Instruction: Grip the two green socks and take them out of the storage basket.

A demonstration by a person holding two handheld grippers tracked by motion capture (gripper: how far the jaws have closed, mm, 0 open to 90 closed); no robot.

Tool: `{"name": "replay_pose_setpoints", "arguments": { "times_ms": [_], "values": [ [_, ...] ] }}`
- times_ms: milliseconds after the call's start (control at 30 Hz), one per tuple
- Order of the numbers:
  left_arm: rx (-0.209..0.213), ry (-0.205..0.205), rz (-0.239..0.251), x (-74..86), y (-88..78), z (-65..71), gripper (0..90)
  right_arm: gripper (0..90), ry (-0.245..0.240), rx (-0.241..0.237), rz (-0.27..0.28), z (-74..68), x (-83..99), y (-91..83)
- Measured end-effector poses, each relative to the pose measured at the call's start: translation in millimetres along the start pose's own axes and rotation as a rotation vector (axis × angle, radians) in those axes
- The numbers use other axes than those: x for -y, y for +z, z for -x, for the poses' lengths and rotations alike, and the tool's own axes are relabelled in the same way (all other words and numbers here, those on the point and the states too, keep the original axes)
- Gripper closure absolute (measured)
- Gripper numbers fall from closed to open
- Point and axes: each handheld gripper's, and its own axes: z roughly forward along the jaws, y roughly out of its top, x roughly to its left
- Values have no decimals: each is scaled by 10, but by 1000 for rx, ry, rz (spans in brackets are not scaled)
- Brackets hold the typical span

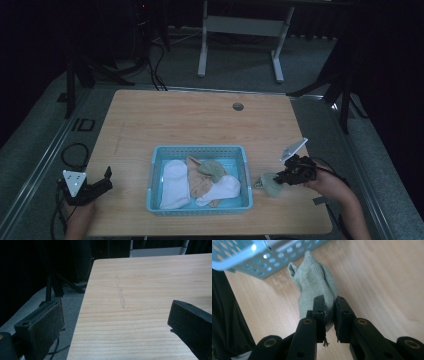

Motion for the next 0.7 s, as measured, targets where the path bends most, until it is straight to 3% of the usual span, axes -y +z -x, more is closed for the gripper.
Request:
{"name": "replay_pose_setpoints", "arguments": {
  "times_ms": [200, 467, 567, 700],
  "values": [
    [0, 2, 0, 0, 1, 1, 3, 801, 28, -24, -41, 37, 109, 235],
    [-3, 2, -3, -1, 3, 2, 3, 792, 46, -18, -86, 105, 145, 364],
    [-4, 3, -3, -1, 3, 2, 3, 738, 50, -18, -106, 117, 135, 378],
    [-4, 2, -3, -1, 3, 2, 3, 635, 69, -22, -89, 147, 98, 303]
  ]
}}
